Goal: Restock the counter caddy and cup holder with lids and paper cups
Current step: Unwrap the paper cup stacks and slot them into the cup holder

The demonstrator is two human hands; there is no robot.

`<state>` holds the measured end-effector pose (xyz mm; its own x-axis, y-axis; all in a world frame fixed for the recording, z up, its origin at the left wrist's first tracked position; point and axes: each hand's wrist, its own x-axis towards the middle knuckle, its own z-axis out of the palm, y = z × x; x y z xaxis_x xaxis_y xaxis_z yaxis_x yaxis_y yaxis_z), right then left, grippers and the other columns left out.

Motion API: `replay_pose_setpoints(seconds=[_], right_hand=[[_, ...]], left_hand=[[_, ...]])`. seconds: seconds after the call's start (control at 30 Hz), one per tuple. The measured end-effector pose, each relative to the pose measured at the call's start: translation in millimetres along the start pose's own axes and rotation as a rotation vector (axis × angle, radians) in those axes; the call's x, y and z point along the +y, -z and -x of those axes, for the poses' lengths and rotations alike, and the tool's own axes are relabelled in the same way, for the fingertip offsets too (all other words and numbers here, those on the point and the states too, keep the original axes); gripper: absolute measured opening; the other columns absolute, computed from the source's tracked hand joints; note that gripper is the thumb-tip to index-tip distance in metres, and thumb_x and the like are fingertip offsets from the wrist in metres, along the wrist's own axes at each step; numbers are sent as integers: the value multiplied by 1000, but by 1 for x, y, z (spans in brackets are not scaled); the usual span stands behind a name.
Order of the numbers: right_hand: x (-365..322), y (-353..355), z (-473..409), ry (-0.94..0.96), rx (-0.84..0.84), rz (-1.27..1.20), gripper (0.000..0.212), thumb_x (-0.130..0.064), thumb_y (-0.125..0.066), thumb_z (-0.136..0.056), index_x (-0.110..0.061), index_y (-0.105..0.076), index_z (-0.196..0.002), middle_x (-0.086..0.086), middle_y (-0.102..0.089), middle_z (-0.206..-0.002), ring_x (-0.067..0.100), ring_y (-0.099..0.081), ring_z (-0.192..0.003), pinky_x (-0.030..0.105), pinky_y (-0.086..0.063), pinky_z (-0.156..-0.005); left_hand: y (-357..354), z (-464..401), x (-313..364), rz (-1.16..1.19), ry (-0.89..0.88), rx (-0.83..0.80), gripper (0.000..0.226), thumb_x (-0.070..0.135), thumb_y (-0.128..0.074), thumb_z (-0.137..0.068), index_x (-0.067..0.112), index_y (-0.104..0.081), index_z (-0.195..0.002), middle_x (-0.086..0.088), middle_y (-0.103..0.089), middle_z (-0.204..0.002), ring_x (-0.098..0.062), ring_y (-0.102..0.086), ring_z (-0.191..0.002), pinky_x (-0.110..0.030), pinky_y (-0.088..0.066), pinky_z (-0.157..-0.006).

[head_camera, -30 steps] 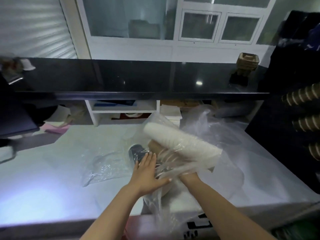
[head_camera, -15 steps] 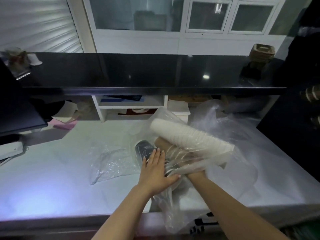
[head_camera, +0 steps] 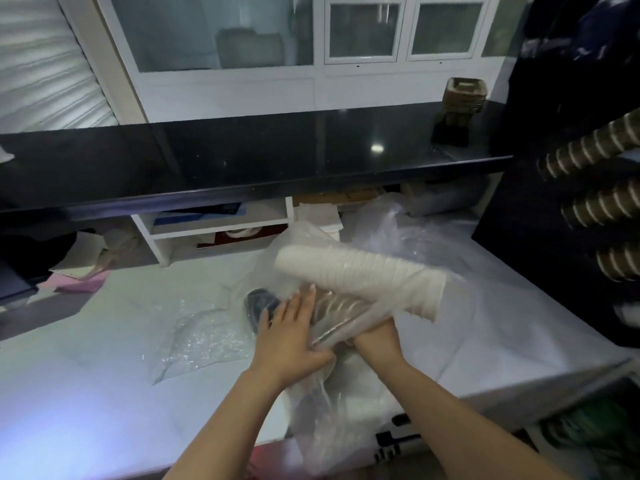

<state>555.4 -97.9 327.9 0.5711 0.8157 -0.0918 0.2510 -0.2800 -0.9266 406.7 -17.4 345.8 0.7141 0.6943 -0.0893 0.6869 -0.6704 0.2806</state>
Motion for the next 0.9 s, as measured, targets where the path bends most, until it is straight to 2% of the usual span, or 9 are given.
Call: replay_pose_setpoints(seconds=[0.07, 0.13, 0.23, 0.3, 0.4, 0.5, 0.6, 0.8, 0.9], right_hand=[[-3, 4, -1, -22, 35, -44, 37, -16, -75, -77, -29, -54, -104, -5, -63, -110, 17, -62, -109, 13, -44, -79], [-8, 11, 1, -42, 50, -134, 59, -24, -82, -69, -26, -49, -117, -15, -62, -103, 3, -62, -97, 8, -45, -71], [-16, 22, 6, -37, 51, -178, 67, -19, -82, -69, -31, -42, -122, -25, -53, -107, -11, -52, -97, 5, -42, -70], [-18, 29, 7, -53, 80, -185, 68, -16, -80, -68, -31, -42, -123, -22, -52, -111, -6, -51, -101, 11, -40, -79], [-18, 38, 9, -97, 129, -214, 60, -14, -78, -70, -27, -46, -119, -12, -56, -109, 2, -57, -98, 16, -46, -75], [-21, 54, 13, -78, 167, -276, 56, -19, -77, -75, -25, -46, -121, -10, -56, -108, 3, -58, -96, 18, -50, -74], [-21, 79, 17, -48, 202, -319, 49, -28, -75, -79, -28, -48, -119, -7, -56, -114, 10, -59, -102, 27, -53, -82], [-20, 126, 26, -12, 349, -438, 33, -32, -66, -87, -25, -54, -117, 2, -62, -113, 16, -64, -98, 24, -51, -70], [-24, 152, 32, -26, 468, -537, 25, -28, -54, -94, -19, -55, -117, 3, -63, -107, 14, -64, -91, 24, -49, -67]], left_hand=[[7, -7, 7, -6, -17, 21, 99, 51, -51, -82, 29, 15, -152, 2, 1, -163, -17, -1, -149, -46, -4, -121], [11, -15, 14, 53, -13, 25, 94, 46, -52, -84, 26, 7, -154, 1, -1, -163, -17, -2, -149, -43, -7, -121], [17, -24, 24, 252, 10, 70, 80, 37, -53, -87, 21, -12, -154, 0, -18, -160, -19, -15, -147, -39, -19, -119], [21, -29, 29, 388, 38, 133, 62, 30, -52, -91, 21, -31, -149, 1, -36, -152, -18, -31, -140, -34, -28, -114], [23, -40, 36, 466, 96, 208, 43, 31, -51, -93, 25, -50, -136, 3, -52, -138, -19, -46, -126, -38, -39, -105], [28, -52, 41, 579, 204, 243, 38, 32, -52, -92, 25, -54, -129, 4, -57, -129, -17, -52, -116, -39, -44, -98], [36, -66, 52, 591, 235, 263, 39, 23, -54, -90, 22, -54, -130, -1, -57, -128, -19, -53, -114, -36, -44, -95], [59, -78, 98, 659, 110, 275, 45, 15, -59, -87, 27, -53, -129, 3, -54, -127, -17, -51, -112, -40, -48, -99], [64, -82, 124, 746, -4, 147, 41, 29, -57, -91, 26, -53, -131, 5, -54, -129, -13, -50, -113, -35, -46, -95]])
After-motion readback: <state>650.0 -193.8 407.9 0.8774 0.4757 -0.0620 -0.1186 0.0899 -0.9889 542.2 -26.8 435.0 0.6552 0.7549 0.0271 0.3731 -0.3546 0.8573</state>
